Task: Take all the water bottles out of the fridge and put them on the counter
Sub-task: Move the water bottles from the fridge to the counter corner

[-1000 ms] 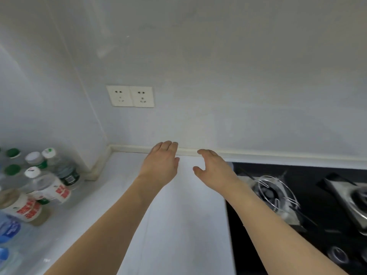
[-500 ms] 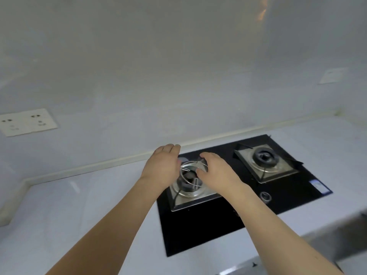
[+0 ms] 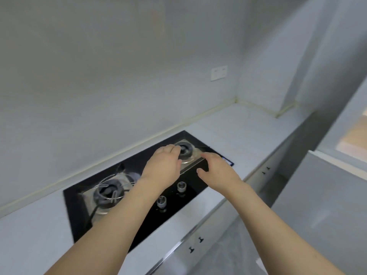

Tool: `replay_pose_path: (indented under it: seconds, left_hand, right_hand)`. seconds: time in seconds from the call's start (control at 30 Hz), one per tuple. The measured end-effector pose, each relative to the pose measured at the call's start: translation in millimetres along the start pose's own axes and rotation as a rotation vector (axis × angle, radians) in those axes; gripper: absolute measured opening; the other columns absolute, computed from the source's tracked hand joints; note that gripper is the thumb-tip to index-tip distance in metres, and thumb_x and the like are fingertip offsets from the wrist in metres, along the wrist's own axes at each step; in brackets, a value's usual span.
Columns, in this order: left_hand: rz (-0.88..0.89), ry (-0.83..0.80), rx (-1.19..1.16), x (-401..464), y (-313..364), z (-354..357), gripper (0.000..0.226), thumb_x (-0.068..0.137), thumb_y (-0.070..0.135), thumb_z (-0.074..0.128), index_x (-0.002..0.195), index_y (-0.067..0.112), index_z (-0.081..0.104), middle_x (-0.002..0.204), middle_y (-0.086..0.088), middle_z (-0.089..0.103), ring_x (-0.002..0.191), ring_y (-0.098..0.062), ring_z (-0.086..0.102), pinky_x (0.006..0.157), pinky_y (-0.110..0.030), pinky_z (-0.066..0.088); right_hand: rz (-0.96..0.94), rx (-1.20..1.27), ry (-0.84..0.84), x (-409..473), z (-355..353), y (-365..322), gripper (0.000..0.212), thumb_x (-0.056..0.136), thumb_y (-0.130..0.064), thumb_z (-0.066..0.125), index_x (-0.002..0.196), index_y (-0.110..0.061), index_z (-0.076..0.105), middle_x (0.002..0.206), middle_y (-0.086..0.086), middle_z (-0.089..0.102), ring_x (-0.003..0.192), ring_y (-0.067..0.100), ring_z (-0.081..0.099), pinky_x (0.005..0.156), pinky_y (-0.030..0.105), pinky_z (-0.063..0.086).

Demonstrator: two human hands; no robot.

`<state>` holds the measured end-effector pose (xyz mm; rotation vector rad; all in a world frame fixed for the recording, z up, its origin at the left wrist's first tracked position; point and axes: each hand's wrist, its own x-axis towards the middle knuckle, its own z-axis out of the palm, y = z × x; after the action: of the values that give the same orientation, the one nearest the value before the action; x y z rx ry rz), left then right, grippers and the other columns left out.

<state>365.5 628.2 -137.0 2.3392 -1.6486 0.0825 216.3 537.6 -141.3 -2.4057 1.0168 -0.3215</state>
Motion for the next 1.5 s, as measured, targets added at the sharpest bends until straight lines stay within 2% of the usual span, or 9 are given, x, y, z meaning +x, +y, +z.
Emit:
replay_pose_path:
  seconds: [0.13,0.37,0.57,0.73,0.87,1.1,1.5]
  left_hand:
    - [0.131,-0.018,0.010,29,51,8,0.047,0.100,0.026,0.041,0.145,0.013,0.035,0.147,-0.004,0.040,0.134,-0.022,0.035,0.110,-0.030,0.028]
    - [0.316,-0.059,-0.025,79,133,31,0.049,0.100,0.026,0.041,0.147,0.013,0.032,0.148,-0.005,0.039,0.134,-0.025,0.035,0.110,-0.031,0.028]
    - [0.459,-0.098,-0.079,135,198,62,0.049,0.101,0.027,0.039,0.147,0.014,0.030,0.148,-0.003,0.038,0.134,-0.023,0.034,0.107,-0.030,0.030]
    - [0.537,-0.126,-0.098,190,241,82,0.048,0.100,0.027,0.041,0.145,0.013,0.034,0.146,-0.005,0.041,0.131,-0.025,0.038,0.105,-0.032,0.033]
    - [0.586,-0.130,-0.119,232,268,94,0.047,0.100,0.027,0.042,0.144,0.012,0.036,0.144,-0.006,0.043,0.130,-0.024,0.039,0.105,-0.032,0.034]
    - [0.645,-0.124,-0.164,317,317,113,0.043,0.099,0.027,0.042,0.140,0.013,0.040,0.140,-0.005,0.046,0.125,-0.024,0.042,0.099,-0.034,0.039]
    - [0.745,-0.183,-0.212,386,407,148,0.048,0.100,0.027,0.043,0.144,0.013,0.035,0.145,-0.005,0.043,0.130,-0.024,0.040,0.104,-0.034,0.037]
  right_hand:
    - [0.132,0.015,0.071,-14,-31,45,0.055,0.093,-0.029,0.053,0.145,-0.017,0.038,0.148,0.001,0.041,0.131,0.018,0.043,0.104,0.030,0.038]
    - [0.314,0.015,0.177,-34,-77,114,0.055,0.094,-0.027,0.050,0.146,-0.015,0.036,0.150,0.002,0.038,0.134,0.018,0.040,0.103,0.030,0.036]
    - [0.449,0.009,0.257,-33,-114,175,0.051,0.094,-0.024,0.051,0.142,-0.011,0.041,0.145,0.007,0.043,0.132,0.021,0.042,0.103,0.028,0.035]
    - [0.540,0.008,0.284,-12,-139,223,0.054,0.094,-0.025,0.053,0.144,-0.011,0.039,0.145,0.007,0.043,0.131,0.022,0.043,0.104,0.030,0.036]
    - [0.577,0.001,0.293,12,-160,255,0.057,0.096,-0.027,0.052,0.148,-0.012,0.033,0.152,0.005,0.036,0.138,0.020,0.036,0.108,0.029,0.031]
    - [0.643,-0.021,0.376,61,-203,308,0.056,0.095,-0.029,0.052,0.147,-0.014,0.036,0.150,0.003,0.039,0.137,0.020,0.038,0.109,0.031,0.032]
    - [0.755,-0.022,0.429,74,-254,395,0.054,0.095,-0.028,0.051,0.146,-0.015,0.037,0.151,0.001,0.039,0.137,0.019,0.038,0.109,0.031,0.032]
